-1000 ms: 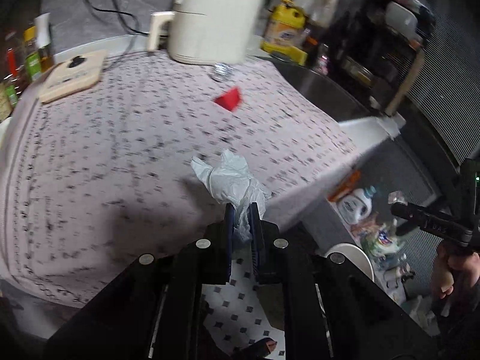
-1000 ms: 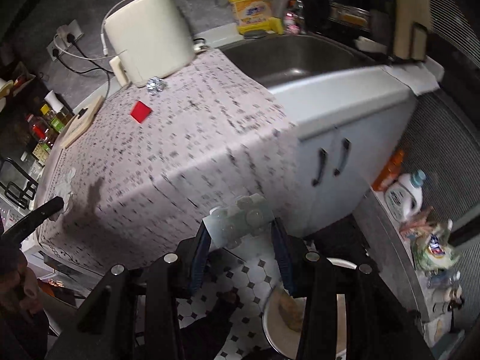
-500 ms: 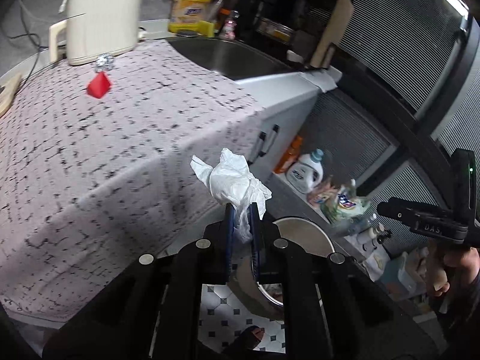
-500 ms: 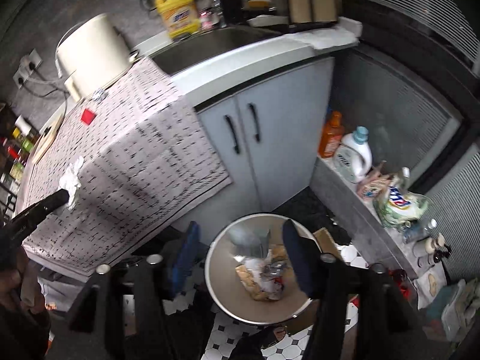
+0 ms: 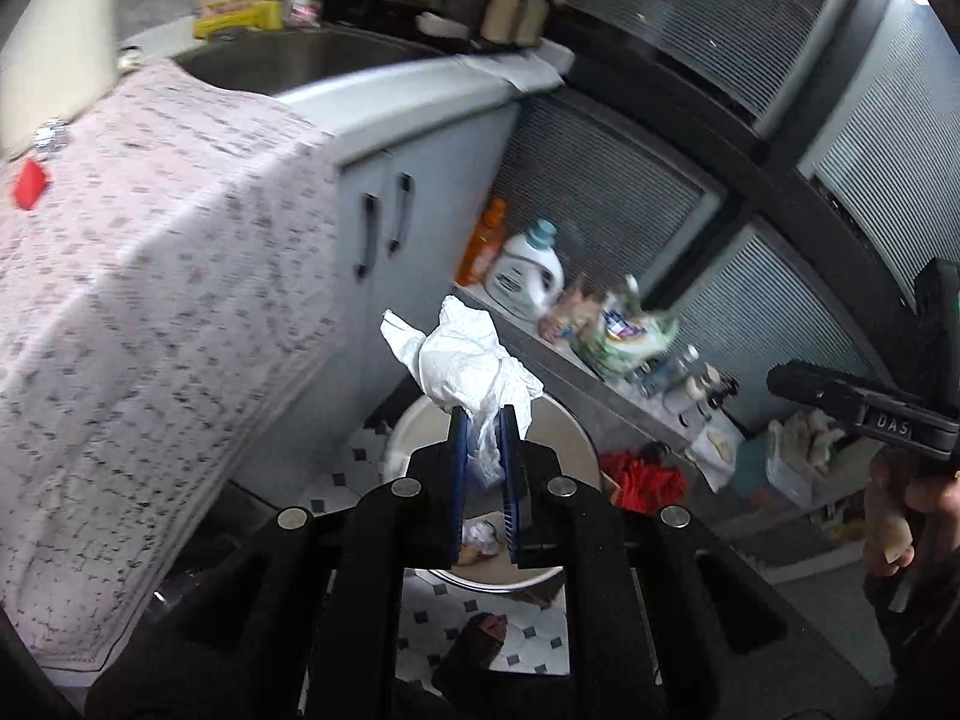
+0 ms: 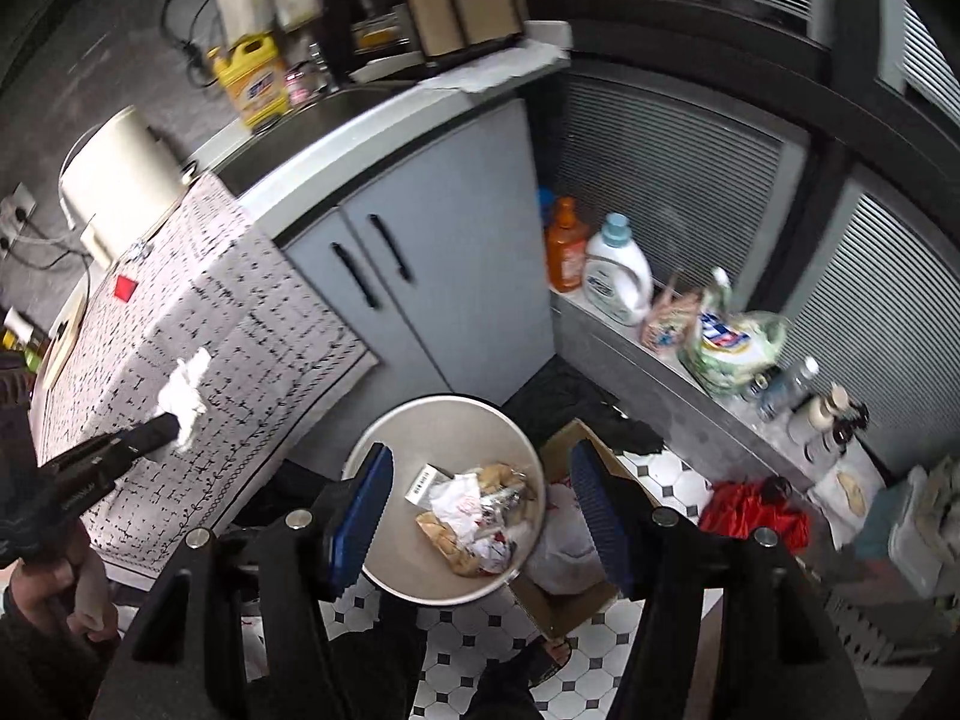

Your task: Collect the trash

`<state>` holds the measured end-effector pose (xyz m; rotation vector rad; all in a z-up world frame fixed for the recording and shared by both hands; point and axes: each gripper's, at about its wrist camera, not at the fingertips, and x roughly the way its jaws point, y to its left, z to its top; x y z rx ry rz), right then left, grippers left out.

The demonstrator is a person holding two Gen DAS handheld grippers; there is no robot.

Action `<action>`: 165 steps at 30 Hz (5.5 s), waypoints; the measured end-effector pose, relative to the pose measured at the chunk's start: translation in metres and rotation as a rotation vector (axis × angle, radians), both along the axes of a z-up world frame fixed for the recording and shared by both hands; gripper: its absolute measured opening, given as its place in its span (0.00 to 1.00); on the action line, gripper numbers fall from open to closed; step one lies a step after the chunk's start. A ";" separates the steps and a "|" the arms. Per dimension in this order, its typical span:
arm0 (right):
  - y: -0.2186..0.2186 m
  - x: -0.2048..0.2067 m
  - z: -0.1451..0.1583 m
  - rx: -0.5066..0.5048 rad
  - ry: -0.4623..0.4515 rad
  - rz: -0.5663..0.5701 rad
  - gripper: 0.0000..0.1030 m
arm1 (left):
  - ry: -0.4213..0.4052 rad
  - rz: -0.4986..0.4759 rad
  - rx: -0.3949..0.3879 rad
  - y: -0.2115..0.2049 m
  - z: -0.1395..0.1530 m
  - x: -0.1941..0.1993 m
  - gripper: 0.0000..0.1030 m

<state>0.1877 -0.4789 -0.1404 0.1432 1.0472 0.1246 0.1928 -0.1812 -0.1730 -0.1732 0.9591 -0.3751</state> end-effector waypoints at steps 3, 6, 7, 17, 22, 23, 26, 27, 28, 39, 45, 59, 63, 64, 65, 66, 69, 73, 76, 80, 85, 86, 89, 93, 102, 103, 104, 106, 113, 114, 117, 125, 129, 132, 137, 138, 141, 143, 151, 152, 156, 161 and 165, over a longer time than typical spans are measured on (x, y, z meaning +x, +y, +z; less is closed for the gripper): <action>-0.020 -0.012 -0.001 0.002 0.004 -0.048 0.59 | 0.028 -0.061 0.000 -0.025 -0.010 0.003 0.11; -0.037 -0.024 -0.003 0.001 0.008 -0.094 0.59 | 0.052 -0.108 0.003 -0.047 -0.019 0.004 0.11; -0.042 -0.028 -0.004 0.002 0.009 -0.107 0.59 | 0.061 -0.125 0.005 -0.054 -0.022 0.005 0.11; -0.076 -0.049 -0.013 0.005 0.033 -0.196 0.59 | 0.078 -0.176 0.028 -0.083 -0.031 0.011 0.69; -0.068 -0.043 -0.014 0.013 0.035 -0.174 0.59 | 0.077 -0.149 0.036 -0.072 -0.024 0.017 0.74; -0.065 -0.041 -0.014 0.016 0.035 -0.169 0.60 | 0.073 -0.139 0.038 -0.067 -0.022 0.018 0.75; -0.054 -0.032 -0.013 0.027 0.030 -0.146 0.62 | 0.058 -0.110 0.049 -0.054 -0.014 0.019 0.79; -0.051 -0.030 -0.012 0.030 0.027 -0.138 0.63 | 0.053 -0.100 0.052 -0.048 -0.012 0.019 0.80; -0.047 -0.027 -0.011 0.032 0.024 -0.130 0.64 | 0.048 -0.089 0.056 -0.043 -0.010 0.019 0.81; 0.023 0.017 0.010 0.064 -0.031 -0.013 0.77 | -0.015 0.076 0.066 0.037 0.027 0.028 0.86; 0.068 0.039 0.025 0.071 -0.069 0.026 0.87 | -0.058 0.147 0.077 0.090 0.046 0.033 0.88; 0.168 0.083 0.038 0.060 -0.111 0.037 0.92 | -0.118 0.286 0.089 0.225 0.060 0.073 0.88; 0.195 0.092 0.038 0.053 -0.115 0.038 0.92 | -0.125 0.292 0.087 0.255 0.056 0.087 0.80; 0.203 0.095 0.037 0.051 -0.114 0.037 0.92 | -0.124 0.293 0.083 0.261 0.055 0.091 0.75; 0.210 0.097 0.037 0.049 -0.113 0.035 0.92 | -0.120 0.297 0.077 0.270 0.052 0.096 0.71; 0.215 0.099 0.036 0.048 -0.114 0.035 0.92 | -0.118 0.302 0.071 0.279 0.050 0.100 0.69; 0.235 0.108 0.035 0.041 -0.116 0.029 0.92 | -0.115 0.305 0.056 0.303 0.046 0.115 0.59; 0.259 0.118 0.032 0.042 -0.120 0.009 0.92 | -0.102 0.281 0.045 0.326 0.037 0.131 0.44; 0.277 0.123 0.029 0.040 -0.120 -0.003 0.92 | -0.093 0.252 0.043 0.338 0.030 0.144 0.37; 0.296 0.126 0.027 0.023 -0.120 -0.004 0.92 | -0.090 0.233 0.032 0.348 0.025 0.158 0.37; 0.311 0.132 0.029 0.005 -0.118 -0.009 0.92 | -0.081 0.206 0.012 0.351 0.017 0.174 0.37; 0.315 0.134 0.029 0.001 -0.118 -0.007 0.92 | -0.078 0.191 0.008 0.350 0.015 0.176 0.37; 0.324 0.139 0.029 -0.006 -0.113 0.007 0.92 | -0.052 0.150 0.000 0.348 0.009 0.183 0.13; 0.345 0.151 0.029 -0.002 -0.112 0.064 0.91 | -0.049 0.143 -0.026 0.356 0.012 0.181 0.05; 0.417 0.193 0.028 0.031 -0.111 0.235 0.87 | -0.084 0.294 -0.022 0.419 0.028 0.152 0.05; 0.427 0.197 0.028 0.036 -0.107 0.253 0.86 | -0.086 0.314 -0.024 0.426 0.029 0.148 0.05; 0.436 0.201 0.027 0.039 -0.102 0.270 0.85 | -0.088 0.337 -0.027 0.434 0.030 0.145 0.05; 0.459 0.210 0.027 0.048 -0.094 0.320 0.84 | -0.095 0.398 -0.033 0.452 0.032 0.133 0.05; 0.529 0.236 0.024 0.047 -0.086 0.463 0.80 | -0.115 0.588 -0.026 0.501 0.032 0.090 0.05; 0.540 0.240 0.021 0.048 -0.085 0.484 0.80 | -0.116 0.615 -0.022 0.507 0.032 0.084 0.05; 0.563 0.247 0.014 0.042 -0.086 0.526 0.80 | -0.110 0.676 -0.008 0.522 0.032 0.066 0.05; 0.610 0.275 -0.009 0.029 -0.095 0.555 0.87 | -0.062 0.801 0.048 0.547 0.031 0.024 0.05; 0.629 0.284 -0.016 0.014 -0.112 0.591 0.90 | -0.063 0.838 0.082 0.550 0.041 0.002 0.05; 0.636 0.289 -0.023 0.042 -0.068 0.640 0.24 | -0.064 0.868 0.099 0.550 0.047 -0.013 0.05; 0.629 0.276 -0.017 0.068 -0.061 0.672 0.03 | -0.073 0.890 0.120 0.540 0.055 -0.029 0.05; 0.625 0.271 -0.016 0.075 -0.059 0.680 0.02 | -0.076 0.888 0.122 0.536 0.056 -0.031 0.05; 0.612 0.257 -0.014 0.072 -0.066 0.698 0.01 | -0.095 0.880 0.131 0.520 0.062 -0.036 0.05; 0.603 0.250 -0.014 0.082 -0.060 0.702 0.01 | -0.108 0.880 0.132 0.509 0.065 -0.039 0.05; 0.569 0.227 -0.005 0.094 -0.069 0.713 0.01 | -0.115 0.870 0.116 0.478 0.062 -0.046 0.05; 0.566 0.225 -0.005 0.094 -0.069 0.713 0.01 | -0.110 0.871 0.110 0.477 0.060 -0.045 0.05; 0.563 0.227 -0.007 0.082 -0.050 0.697 0.06 | -0.112 0.876 0.097 0.476 0.058 -0.044 0.05; 0.577 0.236 -0.001 0.097 -0.096 0.680 0.66 | -0.099 0.891 0.088 0.485 0.050 -0.043 0.05; 0.607 0.253 -0.010 0.083 -0.080 0.681 0.66 | -0.086 0.908 0.093 0.501 0.045 -0.041 0.05</action>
